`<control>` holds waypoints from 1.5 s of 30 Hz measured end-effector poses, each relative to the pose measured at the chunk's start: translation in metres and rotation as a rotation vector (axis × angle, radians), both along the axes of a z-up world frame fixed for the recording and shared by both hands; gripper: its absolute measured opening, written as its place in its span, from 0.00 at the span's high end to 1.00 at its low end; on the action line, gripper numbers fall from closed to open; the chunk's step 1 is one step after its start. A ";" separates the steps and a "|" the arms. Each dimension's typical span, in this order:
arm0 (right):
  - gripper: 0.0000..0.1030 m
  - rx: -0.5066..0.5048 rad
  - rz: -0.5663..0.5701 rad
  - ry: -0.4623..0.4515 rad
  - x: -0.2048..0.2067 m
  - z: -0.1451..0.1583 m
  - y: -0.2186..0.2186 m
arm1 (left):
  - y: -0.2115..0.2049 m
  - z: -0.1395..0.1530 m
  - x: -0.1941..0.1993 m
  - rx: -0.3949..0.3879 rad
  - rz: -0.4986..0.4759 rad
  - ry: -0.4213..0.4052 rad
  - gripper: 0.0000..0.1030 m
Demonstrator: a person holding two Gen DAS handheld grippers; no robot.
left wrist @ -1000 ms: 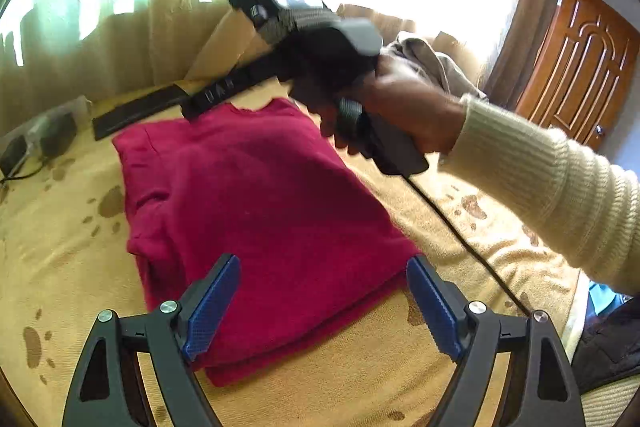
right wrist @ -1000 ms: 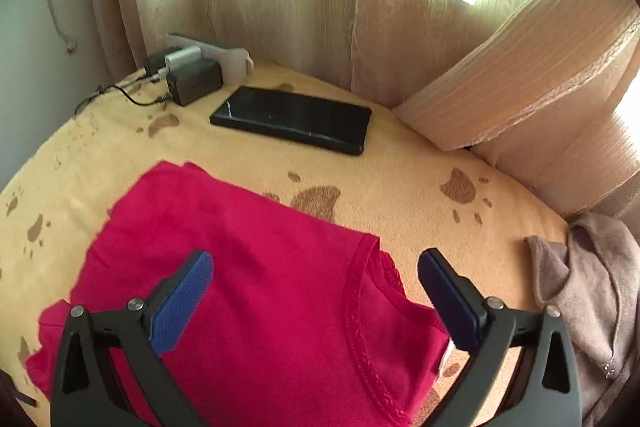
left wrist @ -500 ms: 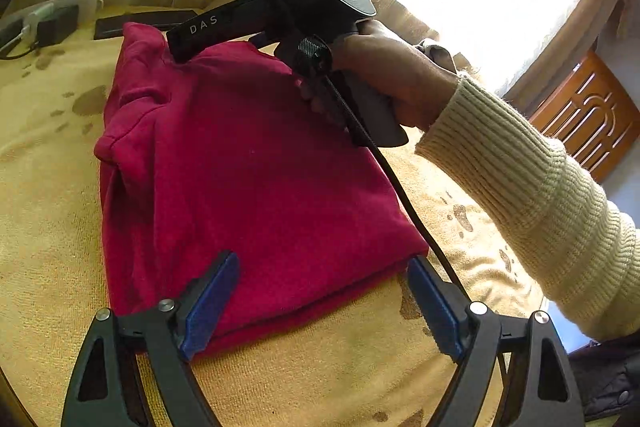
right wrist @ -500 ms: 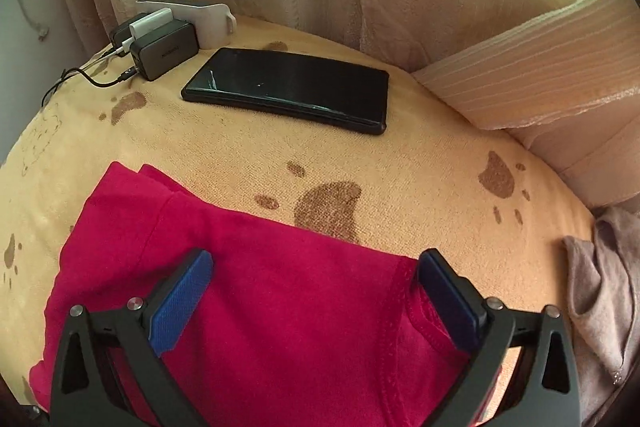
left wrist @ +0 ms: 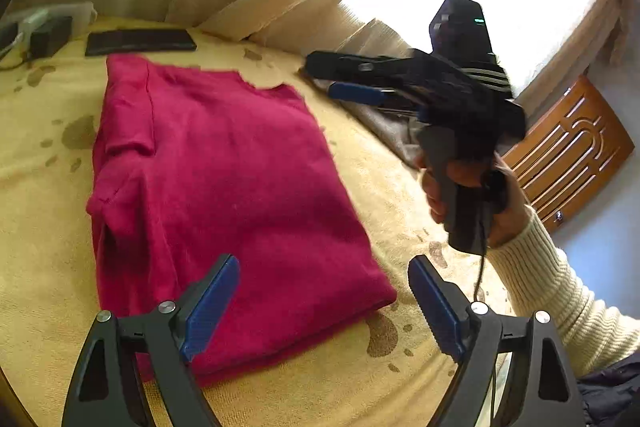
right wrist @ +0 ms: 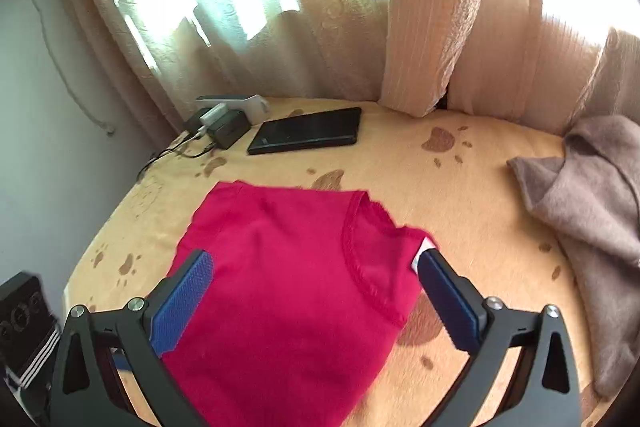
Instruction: Fold clothes
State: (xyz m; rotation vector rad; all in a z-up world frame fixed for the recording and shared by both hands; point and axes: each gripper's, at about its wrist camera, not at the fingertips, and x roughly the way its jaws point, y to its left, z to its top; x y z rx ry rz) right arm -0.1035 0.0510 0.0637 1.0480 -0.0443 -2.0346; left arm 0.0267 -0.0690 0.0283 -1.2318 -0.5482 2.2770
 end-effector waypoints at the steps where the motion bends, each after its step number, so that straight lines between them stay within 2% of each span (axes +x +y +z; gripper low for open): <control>1: 0.00 -0.041 0.054 -0.027 0.007 -0.003 0.002 | 0.002 -0.006 0.001 0.001 -0.001 -0.017 0.14; 3: 0.00 -0.116 0.155 -0.080 0.017 -0.010 0.004 | 0.003 -0.009 0.003 -0.010 -0.004 0.012 0.14; 6: 0.00 -0.106 0.235 -0.060 0.023 -0.016 -0.008 | 0.008 -0.009 0.013 -0.045 -0.002 0.028 0.14; 10: 0.01 0.038 0.291 -0.051 0.015 -0.045 -0.026 | 0.007 -0.010 0.019 -0.050 -0.008 0.048 0.14; 12: 0.01 0.119 0.361 0.064 0.029 -0.050 -0.031 | 0.003 -0.007 0.021 -0.031 -0.008 0.040 0.14; 15: 0.01 0.350 0.461 0.344 0.070 -0.062 -0.042 | -0.014 0.007 0.019 0.044 0.015 -0.005 0.14; 16: 0.01 0.355 0.452 0.372 0.073 -0.063 -0.042 | -0.019 0.018 0.017 0.043 0.029 0.022 0.14; 18: 0.01 0.349 0.434 0.355 0.072 -0.063 -0.041 | -0.026 0.044 0.011 0.007 0.053 0.106 0.14; 22: 0.00 0.331 0.359 0.337 0.076 -0.054 -0.036 | -0.025 0.070 -0.045 -0.033 0.063 0.196 0.14; 26: 0.00 0.172 0.343 0.288 0.094 -0.030 -0.018 | -0.015 0.060 -0.104 -0.079 0.067 0.151 0.14; 30: 0.00 0.147 0.440 0.221 0.117 -0.035 -0.015 | -0.026 0.022 -0.131 -0.036 0.119 0.034 0.14; 32: 0.00 0.120 0.501 0.154 0.123 -0.043 -0.013 | -0.034 0.005 -0.135 -0.010 0.141 0.003 0.14; 35: 0.01 0.155 0.562 0.093 0.132 -0.059 -0.009 | -0.044 -0.001 -0.128 0.044 0.140 0.028 0.14; 37: 0.01 0.173 0.585 0.127 0.139 -0.062 -0.005 | -0.050 -0.003 -0.124 0.077 0.142 0.039 0.14; 40: 0.00 0.180 0.585 0.127 0.142 -0.063 -0.002 | -0.053 -0.003 -0.120 0.104 0.156 0.030 0.14; 45: 0.00 0.212 0.583 0.164 0.142 -0.064 -0.003 | -0.053 0.010 -0.105 0.107 0.186 -0.007 0.14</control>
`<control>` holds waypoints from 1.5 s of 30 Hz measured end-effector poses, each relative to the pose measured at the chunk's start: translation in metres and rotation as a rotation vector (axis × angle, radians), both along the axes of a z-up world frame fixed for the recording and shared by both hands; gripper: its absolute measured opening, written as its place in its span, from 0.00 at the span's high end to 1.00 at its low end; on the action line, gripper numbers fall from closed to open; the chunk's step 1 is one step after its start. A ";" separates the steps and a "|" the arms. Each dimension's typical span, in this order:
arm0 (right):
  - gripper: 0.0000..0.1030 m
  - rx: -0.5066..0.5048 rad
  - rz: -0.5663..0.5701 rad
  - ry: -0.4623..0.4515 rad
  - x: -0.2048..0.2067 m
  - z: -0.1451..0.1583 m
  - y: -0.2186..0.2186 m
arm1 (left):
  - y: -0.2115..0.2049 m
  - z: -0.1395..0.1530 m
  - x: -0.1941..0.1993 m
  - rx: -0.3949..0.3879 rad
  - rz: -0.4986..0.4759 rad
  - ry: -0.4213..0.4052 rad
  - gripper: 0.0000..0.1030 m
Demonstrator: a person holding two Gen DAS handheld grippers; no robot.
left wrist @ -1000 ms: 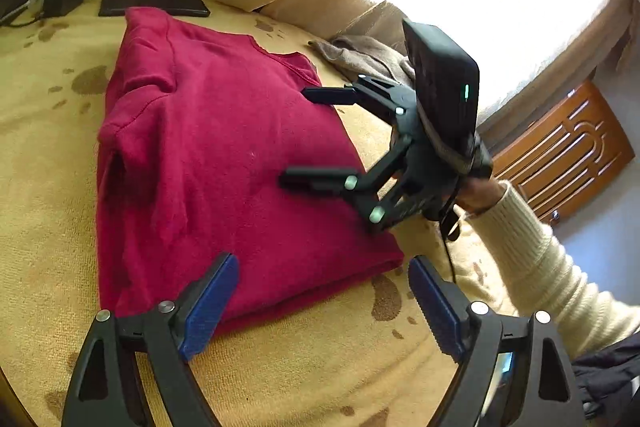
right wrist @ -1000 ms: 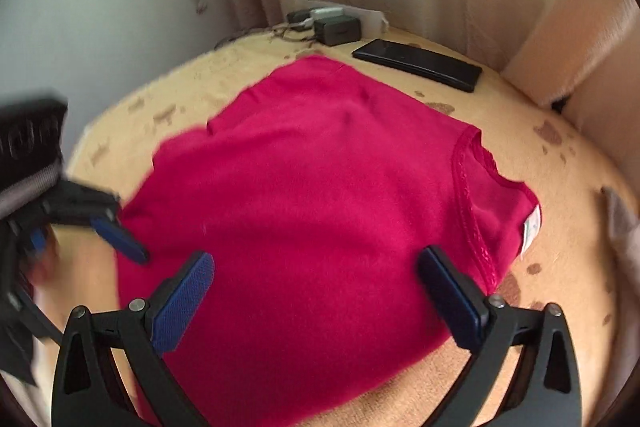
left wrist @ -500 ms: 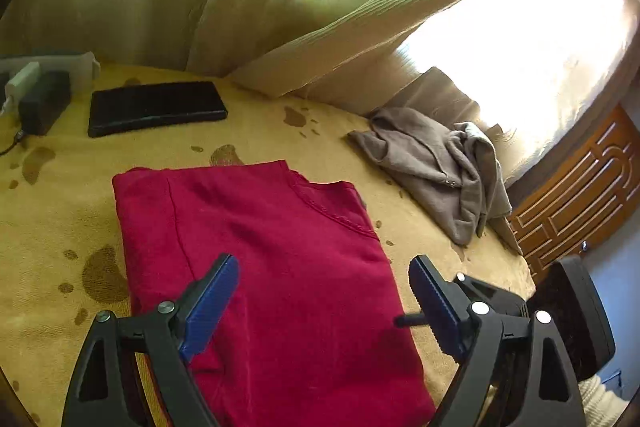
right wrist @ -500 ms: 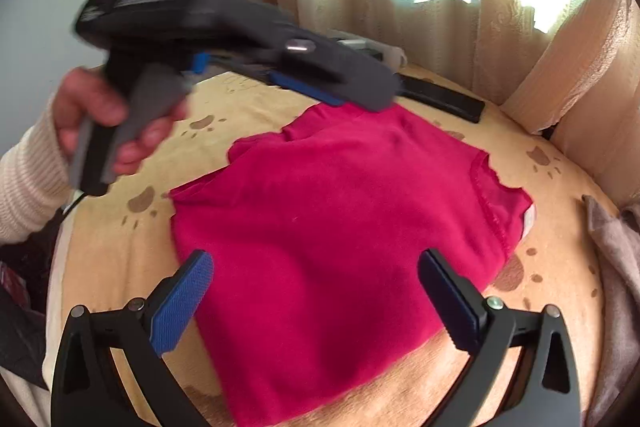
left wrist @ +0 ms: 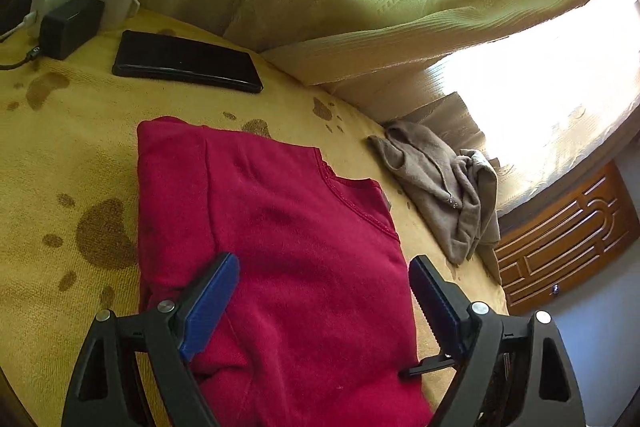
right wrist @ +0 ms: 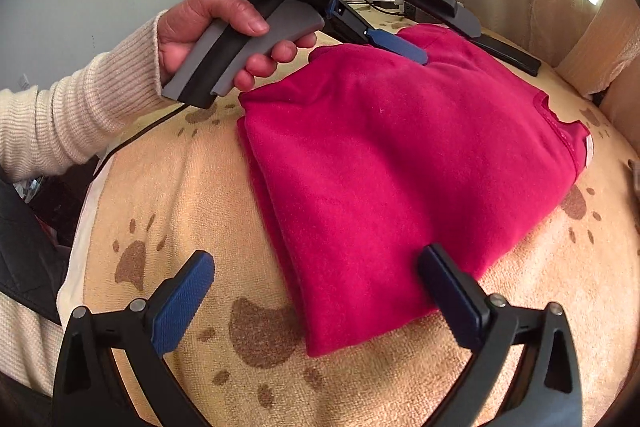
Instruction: Fold clothes
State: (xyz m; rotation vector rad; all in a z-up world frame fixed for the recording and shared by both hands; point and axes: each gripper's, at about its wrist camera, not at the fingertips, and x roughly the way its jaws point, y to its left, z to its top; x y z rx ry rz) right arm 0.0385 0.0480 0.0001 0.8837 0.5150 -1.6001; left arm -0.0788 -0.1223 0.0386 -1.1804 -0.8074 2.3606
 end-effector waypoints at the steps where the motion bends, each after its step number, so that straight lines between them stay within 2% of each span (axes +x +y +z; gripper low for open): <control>1: 0.00 0.003 -0.009 -0.014 -0.002 0.002 0.000 | 0.001 0.002 0.008 0.002 -0.008 -0.002 0.14; 3: 0.00 -0.033 -0.049 -0.137 -0.009 0.012 0.003 | 0.004 0.005 0.026 0.003 -0.036 0.004 0.14; 6: 0.00 -0.150 -0.052 -0.245 -0.010 0.030 0.007 | 0.013 0.005 0.051 -0.025 -0.072 0.007 0.14; 8: 0.00 -0.147 -0.039 -0.242 -0.004 0.032 0.001 | 0.019 0.005 0.063 -0.041 -0.085 0.006 0.14; 10: 0.00 -0.099 -0.011 -0.226 0.007 0.023 -0.008 | 0.022 0.002 0.070 -0.046 -0.105 -0.005 0.14; 15: 0.00 -0.024 -0.007 -0.210 0.023 0.009 -0.003 | 0.022 -0.011 0.084 -0.030 -0.136 -0.040 0.14; 18: 0.00 -0.063 -0.033 -0.253 0.022 0.008 0.011 | 0.018 -0.013 0.089 -0.016 -0.140 -0.030 0.14; 21: 0.00 -0.063 -0.040 -0.226 0.026 0.008 0.015 | 0.017 -0.012 0.094 -0.024 -0.140 -0.024 0.14; 24: 0.00 -0.052 -0.043 -0.185 0.031 0.009 0.016 | 0.018 -0.008 0.099 -0.069 -0.129 -0.029 0.14; 27: 0.00 -0.075 -0.055 -0.198 0.028 0.003 0.027 | 0.020 0.000 0.105 -0.160 -0.123 -0.023 0.14; 29: 0.00 -0.093 -0.066 -0.200 0.025 0.001 0.030 | 0.019 0.003 0.107 -0.180 -0.115 -0.018 0.14; 33: 0.00 -0.109 -0.072 -0.169 0.030 -0.003 0.028 | 0.000 0.003 0.103 -0.013 -0.073 -0.022 0.14; 36: 0.00 -0.129 -0.119 -0.237 0.018 0.004 0.027 | -0.021 -0.007 0.098 0.126 -0.005 -0.062 0.14; 39: 0.00 -0.200 -0.218 -0.324 -0.003 0.021 0.032 | -0.036 -0.017 0.095 0.176 0.061 -0.099 0.13; 42: 0.00 -0.322 -0.370 -0.351 -0.042 0.043 0.055 | -0.040 -0.021 0.096 0.204 0.089 -0.130 0.13; 43: 0.00 -0.346 -0.434 -0.383 -0.059 0.046 0.064 | -0.038 -0.021 0.097 0.208 0.086 -0.136 0.13; 45: 0.00 -0.324 -0.592 -0.500 -0.094 0.042 0.077 | -0.033 -0.018 0.100 0.210 0.069 -0.132 0.13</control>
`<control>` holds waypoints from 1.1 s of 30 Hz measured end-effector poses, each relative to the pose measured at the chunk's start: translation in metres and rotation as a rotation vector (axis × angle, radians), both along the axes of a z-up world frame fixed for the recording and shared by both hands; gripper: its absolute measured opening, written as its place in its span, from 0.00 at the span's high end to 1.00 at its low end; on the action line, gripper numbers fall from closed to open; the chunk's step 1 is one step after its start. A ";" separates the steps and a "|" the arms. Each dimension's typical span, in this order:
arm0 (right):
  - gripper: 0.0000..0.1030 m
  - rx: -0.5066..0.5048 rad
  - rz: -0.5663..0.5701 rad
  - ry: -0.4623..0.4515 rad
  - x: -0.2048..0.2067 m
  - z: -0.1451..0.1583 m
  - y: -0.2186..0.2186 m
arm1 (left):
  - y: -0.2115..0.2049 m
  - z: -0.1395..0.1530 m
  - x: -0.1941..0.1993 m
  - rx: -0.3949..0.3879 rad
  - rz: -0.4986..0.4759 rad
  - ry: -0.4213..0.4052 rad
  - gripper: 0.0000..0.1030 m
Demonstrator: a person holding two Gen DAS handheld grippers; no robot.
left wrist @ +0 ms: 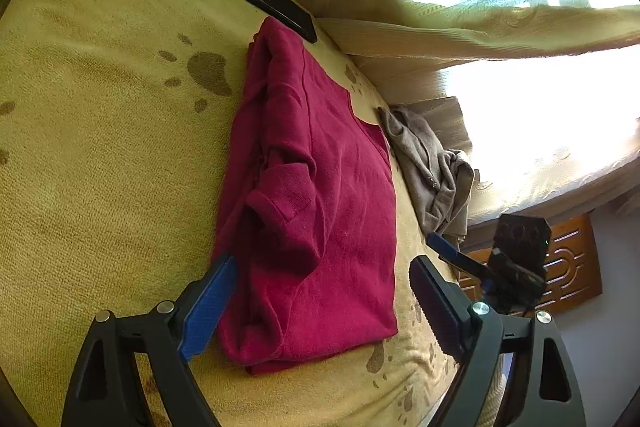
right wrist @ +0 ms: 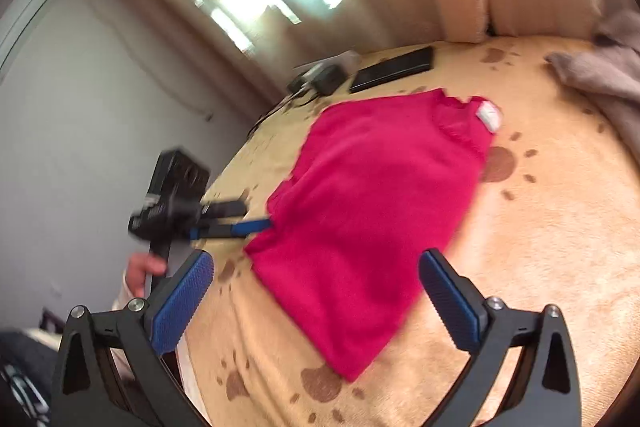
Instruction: Fold clothes
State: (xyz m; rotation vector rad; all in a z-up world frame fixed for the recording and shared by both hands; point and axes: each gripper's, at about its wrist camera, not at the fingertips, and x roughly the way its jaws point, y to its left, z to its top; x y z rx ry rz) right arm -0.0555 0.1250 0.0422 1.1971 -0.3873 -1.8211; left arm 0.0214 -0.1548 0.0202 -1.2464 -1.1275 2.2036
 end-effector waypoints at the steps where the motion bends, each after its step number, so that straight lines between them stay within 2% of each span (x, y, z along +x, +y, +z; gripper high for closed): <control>1: 0.00 0.002 -0.052 -0.079 -0.014 -0.002 0.007 | 0.004 0.002 0.002 0.001 -0.014 0.006 0.13; 4: 0.00 -0.099 -0.063 -0.183 -0.023 -0.013 0.020 | 0.013 0.007 0.010 0.015 -0.045 0.023 0.13; 9: 0.00 -0.167 0.018 -0.347 0.007 -0.041 0.016 | 0.017 0.008 0.019 0.026 -0.053 0.025 0.13; 17: 0.00 -0.100 -0.001 -0.399 0.025 -0.055 0.005 | 0.007 0.011 0.033 0.036 -0.020 0.033 0.13; 25: 0.00 0.014 0.051 -0.435 0.046 -0.057 -0.030 | -0.001 0.005 0.041 0.056 -0.012 0.032 0.13; 28: 0.00 0.005 0.031 -0.461 0.046 -0.056 -0.034 | 0.000 0.004 0.042 0.065 -0.020 0.034 0.13; 33: 0.00 -0.122 -0.031 -0.526 0.041 -0.062 -0.027 | -0.002 0.000 0.044 0.072 -0.025 0.027 0.13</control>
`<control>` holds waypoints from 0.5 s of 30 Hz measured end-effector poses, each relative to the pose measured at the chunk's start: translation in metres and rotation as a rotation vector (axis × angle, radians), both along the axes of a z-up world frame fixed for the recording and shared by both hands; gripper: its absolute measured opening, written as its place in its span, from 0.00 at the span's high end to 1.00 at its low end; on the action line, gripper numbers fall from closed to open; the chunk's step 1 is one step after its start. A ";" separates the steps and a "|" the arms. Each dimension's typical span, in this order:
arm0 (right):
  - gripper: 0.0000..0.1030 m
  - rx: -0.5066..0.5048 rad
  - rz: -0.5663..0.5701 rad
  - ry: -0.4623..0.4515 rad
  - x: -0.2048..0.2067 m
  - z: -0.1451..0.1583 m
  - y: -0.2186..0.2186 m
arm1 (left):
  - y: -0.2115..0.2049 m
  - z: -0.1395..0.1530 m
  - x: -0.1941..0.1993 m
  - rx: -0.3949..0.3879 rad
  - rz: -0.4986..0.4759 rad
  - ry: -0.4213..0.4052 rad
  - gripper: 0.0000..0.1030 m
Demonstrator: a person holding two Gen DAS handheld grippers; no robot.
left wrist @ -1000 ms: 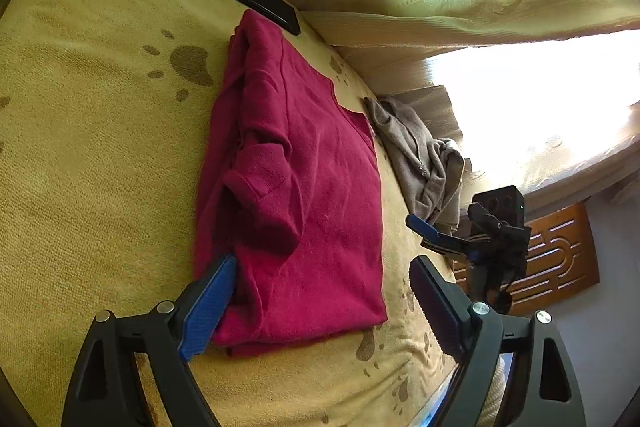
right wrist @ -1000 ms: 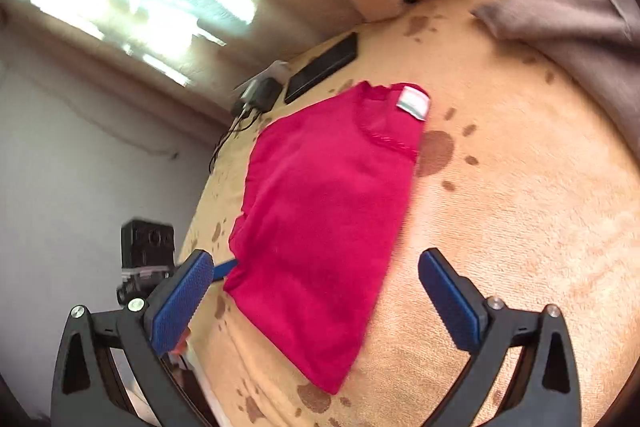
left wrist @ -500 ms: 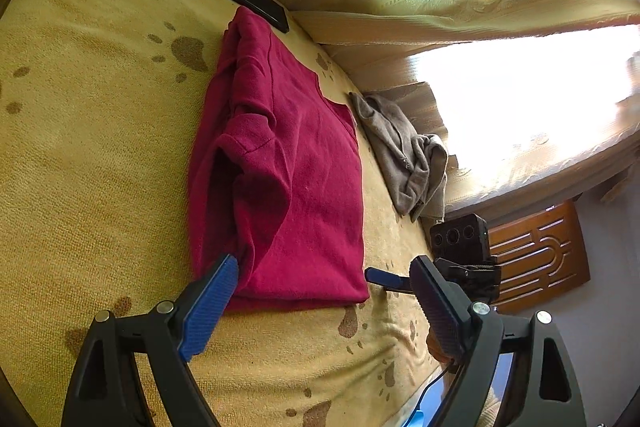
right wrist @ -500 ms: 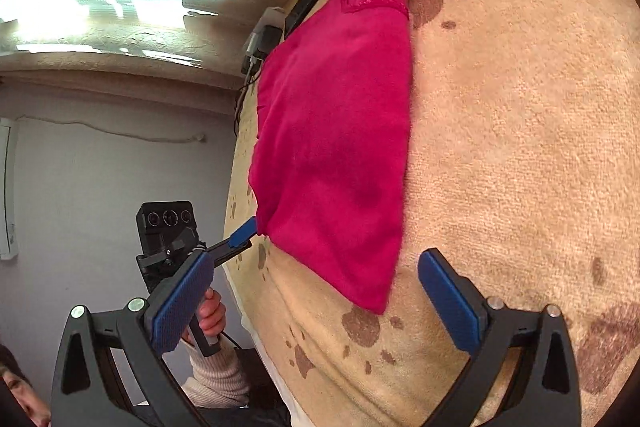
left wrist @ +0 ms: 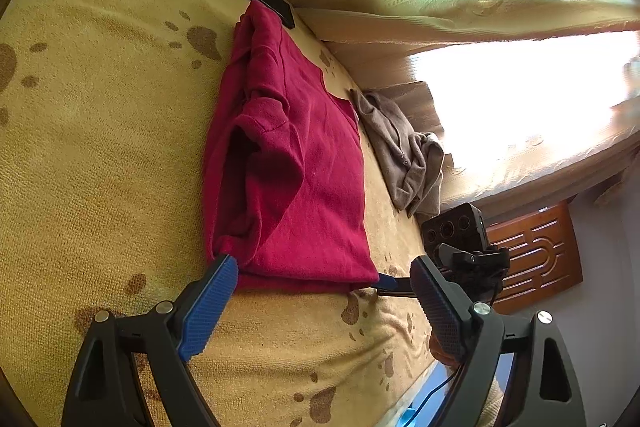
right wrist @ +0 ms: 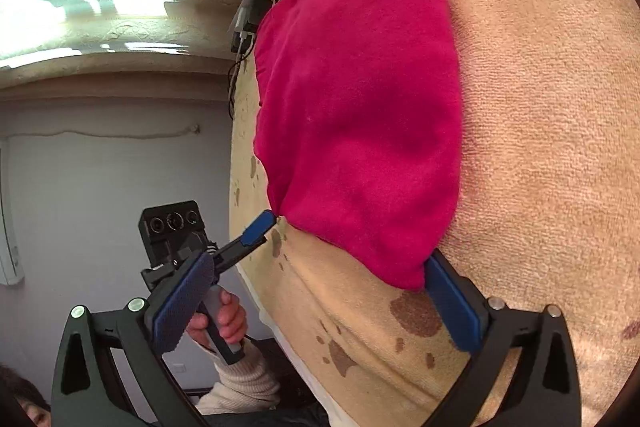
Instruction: Fold clothes
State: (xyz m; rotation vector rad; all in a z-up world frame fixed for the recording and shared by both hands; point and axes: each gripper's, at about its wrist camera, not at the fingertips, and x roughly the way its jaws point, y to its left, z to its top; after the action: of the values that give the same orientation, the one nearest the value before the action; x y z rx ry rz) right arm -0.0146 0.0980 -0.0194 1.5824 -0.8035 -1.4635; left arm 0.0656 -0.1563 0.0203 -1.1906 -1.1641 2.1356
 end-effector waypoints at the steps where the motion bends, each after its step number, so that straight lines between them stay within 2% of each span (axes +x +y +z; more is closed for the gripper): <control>1: 0.00 0.008 -0.019 0.001 0.000 -0.001 0.002 | -0.001 -0.001 0.000 0.002 0.001 -0.002 0.13; 3: 0.02 0.031 -0.057 0.005 0.001 -0.002 0.005 | -0.002 -0.002 0.001 0.007 0.005 -0.006 0.13; 6: 0.10 0.094 -0.075 0.040 0.003 0.002 0.005 | -0.002 -0.003 0.001 0.012 0.004 -0.009 0.12; 9: 0.15 0.122 -0.063 0.066 0.000 0.007 0.000 | 0.002 -0.002 0.001 0.022 -0.009 -0.008 0.12; 12: 0.17 0.139 -0.047 0.082 -0.001 0.007 -0.006 | 0.007 -0.001 0.003 0.068 -0.031 -0.018 0.12; 14: 0.26 0.160 -0.043 0.088 -0.001 0.006 -0.007 | 0.009 -0.001 0.005 0.107 -0.041 -0.020 0.12; 15: 0.37 0.172 -0.044 0.088 -0.002 0.004 -0.006 | 0.010 -0.001 0.007 0.115 -0.042 -0.019 0.12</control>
State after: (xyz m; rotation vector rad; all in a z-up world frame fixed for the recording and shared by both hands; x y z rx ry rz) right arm -0.0161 0.0920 -0.0153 1.6226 -0.6809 -1.6597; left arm 0.0726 -0.1461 0.0197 -1.1758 -1.2419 2.0019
